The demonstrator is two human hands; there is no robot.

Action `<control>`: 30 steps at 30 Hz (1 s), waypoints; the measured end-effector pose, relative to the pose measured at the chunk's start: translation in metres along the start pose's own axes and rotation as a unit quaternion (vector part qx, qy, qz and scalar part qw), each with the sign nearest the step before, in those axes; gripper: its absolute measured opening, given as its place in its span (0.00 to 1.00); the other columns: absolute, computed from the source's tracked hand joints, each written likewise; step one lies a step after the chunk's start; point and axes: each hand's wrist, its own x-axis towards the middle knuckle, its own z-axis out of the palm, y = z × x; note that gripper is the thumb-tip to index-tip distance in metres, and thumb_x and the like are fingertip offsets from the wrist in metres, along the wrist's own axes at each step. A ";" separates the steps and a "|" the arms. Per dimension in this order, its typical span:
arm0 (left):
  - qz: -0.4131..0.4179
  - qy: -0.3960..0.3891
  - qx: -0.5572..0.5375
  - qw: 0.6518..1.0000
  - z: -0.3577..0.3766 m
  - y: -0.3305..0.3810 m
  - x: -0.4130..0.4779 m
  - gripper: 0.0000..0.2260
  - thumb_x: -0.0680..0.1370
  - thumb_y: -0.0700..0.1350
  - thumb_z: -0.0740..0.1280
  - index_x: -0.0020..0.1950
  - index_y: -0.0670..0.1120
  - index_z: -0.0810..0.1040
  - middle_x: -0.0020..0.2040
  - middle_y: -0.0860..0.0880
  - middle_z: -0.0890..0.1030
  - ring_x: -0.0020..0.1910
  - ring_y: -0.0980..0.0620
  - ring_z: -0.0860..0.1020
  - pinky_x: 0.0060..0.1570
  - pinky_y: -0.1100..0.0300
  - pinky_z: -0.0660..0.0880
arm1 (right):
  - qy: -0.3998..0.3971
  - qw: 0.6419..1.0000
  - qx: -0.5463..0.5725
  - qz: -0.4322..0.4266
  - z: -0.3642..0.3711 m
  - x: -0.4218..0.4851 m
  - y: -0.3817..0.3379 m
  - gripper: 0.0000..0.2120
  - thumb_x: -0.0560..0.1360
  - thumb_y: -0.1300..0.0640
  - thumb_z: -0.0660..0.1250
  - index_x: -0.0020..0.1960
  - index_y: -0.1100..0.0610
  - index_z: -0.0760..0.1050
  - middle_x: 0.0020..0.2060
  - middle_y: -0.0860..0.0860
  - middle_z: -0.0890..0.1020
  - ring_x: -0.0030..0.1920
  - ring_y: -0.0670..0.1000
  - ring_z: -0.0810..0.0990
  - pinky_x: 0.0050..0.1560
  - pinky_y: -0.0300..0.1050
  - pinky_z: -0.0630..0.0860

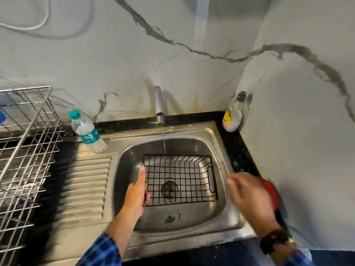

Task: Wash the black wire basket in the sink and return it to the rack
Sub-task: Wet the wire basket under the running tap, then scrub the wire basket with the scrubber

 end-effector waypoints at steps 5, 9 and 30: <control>0.063 0.057 0.051 0.995 -0.005 -0.001 -0.021 0.30 0.72 0.74 0.58 0.41 0.46 0.75 0.38 0.49 0.74 0.29 0.50 0.68 0.32 0.57 0.66 | -0.128 0.949 -0.224 0.183 -0.016 0.004 0.073 0.13 0.77 0.51 0.66 0.59 0.52 0.81 0.52 0.55 0.85 0.49 0.59 0.83 0.50 0.49 0.77; 0.088 0.097 0.059 0.990 -0.007 -0.003 -0.032 0.30 0.73 0.75 0.57 0.41 0.48 0.76 0.45 0.47 0.80 0.40 0.46 0.77 0.45 0.52 0.73 | -0.199 0.945 -0.219 0.140 0.003 0.018 0.080 0.16 0.75 0.52 0.67 0.62 0.51 0.80 0.55 0.52 0.84 0.54 0.56 0.81 0.57 0.47 0.77; 0.028 0.076 -0.014 0.997 -0.019 0.013 -0.037 0.36 0.78 0.71 0.52 0.63 0.40 0.77 0.49 0.47 0.80 0.48 0.51 0.79 0.69 0.40 0.66 | -0.061 0.975 0.011 0.215 -0.026 0.013 0.024 0.10 0.75 0.60 0.71 0.38 0.48 0.78 0.36 0.50 0.83 0.37 0.54 0.80 0.44 0.46 0.76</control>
